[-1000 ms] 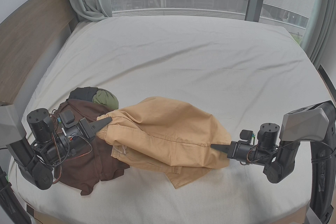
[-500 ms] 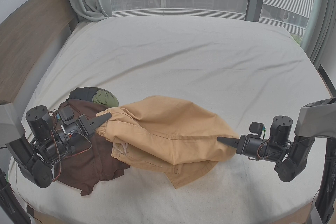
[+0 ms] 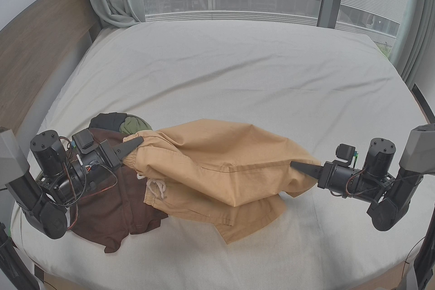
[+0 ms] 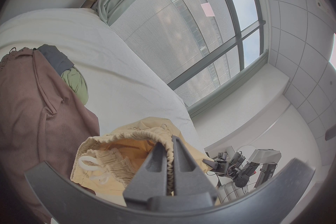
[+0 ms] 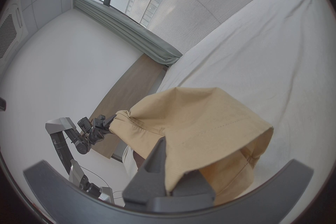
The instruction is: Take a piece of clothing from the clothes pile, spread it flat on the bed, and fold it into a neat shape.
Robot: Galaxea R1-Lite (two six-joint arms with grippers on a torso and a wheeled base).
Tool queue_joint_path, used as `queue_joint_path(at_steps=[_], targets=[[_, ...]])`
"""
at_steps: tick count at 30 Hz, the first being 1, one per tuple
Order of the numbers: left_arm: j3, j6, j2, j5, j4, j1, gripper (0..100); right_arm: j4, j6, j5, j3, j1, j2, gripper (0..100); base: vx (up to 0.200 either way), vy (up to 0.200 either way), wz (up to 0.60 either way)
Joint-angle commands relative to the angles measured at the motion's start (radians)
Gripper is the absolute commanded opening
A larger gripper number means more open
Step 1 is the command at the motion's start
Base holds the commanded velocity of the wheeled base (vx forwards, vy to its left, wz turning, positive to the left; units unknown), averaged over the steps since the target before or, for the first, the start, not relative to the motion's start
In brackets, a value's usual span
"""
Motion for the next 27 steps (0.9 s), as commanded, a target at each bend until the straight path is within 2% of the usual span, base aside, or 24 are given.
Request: queue_joint_path(at_steps=[1, 27], targets=[[-0.010, -0.002, -0.003, 0.001, -0.001, 0.001, 0, -0.001, 0.000, 0.001, 0.001, -0.011, -0.044, 0, 0.000, 0.000, 0.00], [-0.042, 0.000, -0.022, -0.002, -0.004, 0.022, 0, 0.001, 0.000, 0.007, 0.005, -0.034, -0.150, 0, 0.000, 0.000, 0.00]])
